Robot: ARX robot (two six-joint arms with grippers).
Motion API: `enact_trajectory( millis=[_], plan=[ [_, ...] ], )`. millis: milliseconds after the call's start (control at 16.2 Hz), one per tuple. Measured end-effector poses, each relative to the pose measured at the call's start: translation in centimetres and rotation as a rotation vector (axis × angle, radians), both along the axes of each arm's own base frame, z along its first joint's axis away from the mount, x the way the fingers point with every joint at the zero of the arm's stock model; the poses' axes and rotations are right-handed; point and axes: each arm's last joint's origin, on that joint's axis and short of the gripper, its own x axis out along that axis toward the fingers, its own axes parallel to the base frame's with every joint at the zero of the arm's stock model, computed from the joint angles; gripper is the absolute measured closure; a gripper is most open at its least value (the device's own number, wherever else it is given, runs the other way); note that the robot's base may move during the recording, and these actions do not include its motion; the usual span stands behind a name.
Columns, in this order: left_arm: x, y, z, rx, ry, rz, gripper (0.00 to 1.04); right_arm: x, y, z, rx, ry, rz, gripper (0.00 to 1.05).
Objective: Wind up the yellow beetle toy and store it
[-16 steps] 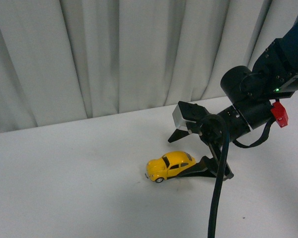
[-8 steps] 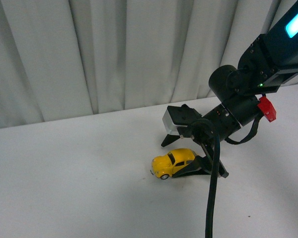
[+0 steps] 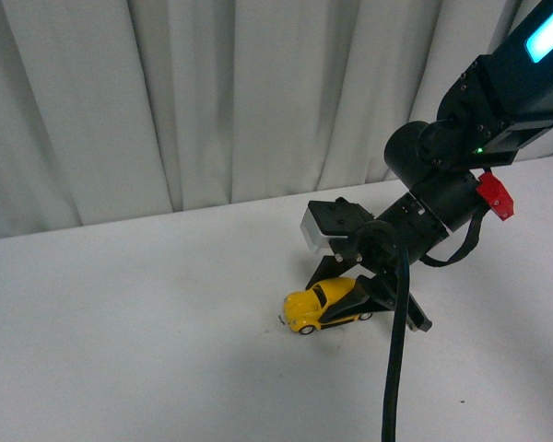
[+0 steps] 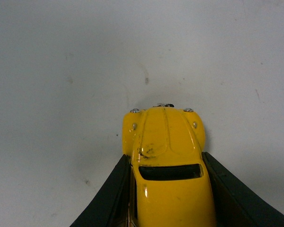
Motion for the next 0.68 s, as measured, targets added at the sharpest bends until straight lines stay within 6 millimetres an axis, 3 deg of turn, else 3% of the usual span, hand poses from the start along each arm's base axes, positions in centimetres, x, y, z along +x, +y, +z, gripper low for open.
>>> enact_trajectory(
  millis=[678],
  plan=[
    [0.0, 0.0, 0.0, 0.0, 0.0, 0.0, 0.07, 0.38, 0.76, -0.47, 0.057, -0.025, -0.057, 0.64]
  ],
)
